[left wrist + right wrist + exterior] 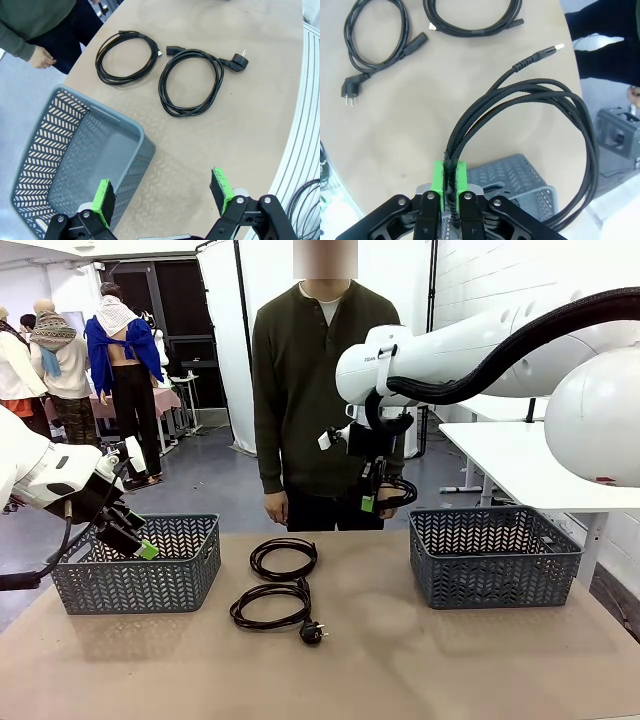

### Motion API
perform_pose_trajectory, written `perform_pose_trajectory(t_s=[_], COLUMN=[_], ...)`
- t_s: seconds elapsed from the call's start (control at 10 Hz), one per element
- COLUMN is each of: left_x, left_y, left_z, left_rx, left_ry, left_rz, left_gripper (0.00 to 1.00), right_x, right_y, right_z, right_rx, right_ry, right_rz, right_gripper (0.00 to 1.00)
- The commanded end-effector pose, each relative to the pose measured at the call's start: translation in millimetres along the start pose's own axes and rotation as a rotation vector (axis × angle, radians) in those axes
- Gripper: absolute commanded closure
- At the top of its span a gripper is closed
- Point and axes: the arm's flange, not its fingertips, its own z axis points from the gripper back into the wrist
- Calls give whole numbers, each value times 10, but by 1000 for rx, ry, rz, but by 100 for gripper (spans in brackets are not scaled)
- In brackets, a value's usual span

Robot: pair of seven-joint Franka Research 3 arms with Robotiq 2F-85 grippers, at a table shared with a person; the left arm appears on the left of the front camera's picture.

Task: Organize the cables according to human instructions.
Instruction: Pick up a bundle of cables and place it in the basket indicated by the human.

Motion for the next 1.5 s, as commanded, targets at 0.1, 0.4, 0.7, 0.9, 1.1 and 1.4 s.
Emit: perform_pose_trajectory(t_s=[0.1,0.4,0.7,0.9,1.1,1.4], left_x=[-42,-42,-42,-42,-42,-42], left_y=[-11,-11,-11,-11,-11,-11], left_z=[-4,-4,-4,-4,-4,-4], left_rx=[-8,-8,-8,-8,-8,-8], left_ry=[-6,-6,-6,-6,-6,-6], left_rz=[8,8,8,8,8,8], left_gripper=[0,0,0,0,0,0], right_x=[0,-472,-1038,-1409,-1825,-2302], right_y=[0,103,207,222,217,184], right_z=[0,184,310,377,379,274], right_rx=[0,6,41,15,1,24], right_ry=[0,-6,-50,-58,-35,-40], right_rz=[0,117,186,198,219,272], right_gripper=[100,100,100,100,100,100])
